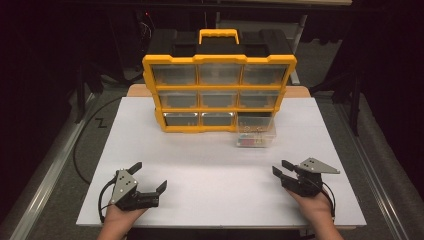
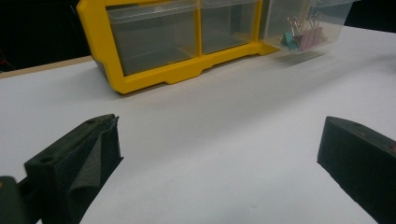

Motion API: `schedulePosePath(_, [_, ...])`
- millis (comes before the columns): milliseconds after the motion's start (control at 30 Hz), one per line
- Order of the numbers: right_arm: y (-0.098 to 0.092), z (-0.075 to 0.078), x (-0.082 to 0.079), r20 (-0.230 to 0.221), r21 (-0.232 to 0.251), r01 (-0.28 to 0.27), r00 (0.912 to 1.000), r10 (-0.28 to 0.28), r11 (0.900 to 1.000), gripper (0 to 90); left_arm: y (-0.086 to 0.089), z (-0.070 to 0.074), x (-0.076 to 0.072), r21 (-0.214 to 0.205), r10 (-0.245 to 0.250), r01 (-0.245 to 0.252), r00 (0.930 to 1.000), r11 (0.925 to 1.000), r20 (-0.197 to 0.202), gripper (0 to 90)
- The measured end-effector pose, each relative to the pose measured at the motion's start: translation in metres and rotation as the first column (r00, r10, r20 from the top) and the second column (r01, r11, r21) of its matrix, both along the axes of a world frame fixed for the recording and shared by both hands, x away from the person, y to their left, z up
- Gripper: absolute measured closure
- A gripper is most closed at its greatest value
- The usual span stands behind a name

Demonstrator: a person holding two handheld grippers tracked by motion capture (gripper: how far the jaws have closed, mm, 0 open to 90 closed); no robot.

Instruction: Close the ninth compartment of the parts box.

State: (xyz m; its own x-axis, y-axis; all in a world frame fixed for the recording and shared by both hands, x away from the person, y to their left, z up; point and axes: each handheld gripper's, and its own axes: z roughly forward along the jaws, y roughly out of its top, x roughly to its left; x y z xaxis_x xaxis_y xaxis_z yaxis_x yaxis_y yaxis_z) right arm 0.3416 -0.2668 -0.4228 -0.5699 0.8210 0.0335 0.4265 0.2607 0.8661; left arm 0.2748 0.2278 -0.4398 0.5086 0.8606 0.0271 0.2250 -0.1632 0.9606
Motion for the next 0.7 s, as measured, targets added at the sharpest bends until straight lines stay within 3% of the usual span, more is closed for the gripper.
schedulePosePath(200, [0.006, 0.000, 0.000, 0.003, -0.015, 0.004, 1.0000, -0.004, 0.9999, 90.0, -0.002, 0.001, 0.001, 0.016, -0.006, 0.005, 1.0000, 0.9999, 0.002, 0.3])
schedulePosePath(433, [0.015, 0.000, 0.007, 0.021, -0.013, 0.006, 0.9998, -0.006, 0.9999, 90.0, -0.005, 0.001, 0.000, 0.023, -0.020, 0.020, 0.9998, 0.9995, 0.006, 0.3])
schedulePosePath(700, [0.026, 0.000, 0.030, 0.036, 0.001, 0.008, 0.9993, -0.008, 1.0000, 90.0, -0.006, 0.000, 0.001, 0.031, -0.033, 0.032, 0.9994, 0.9990, 0.008, 0.3])
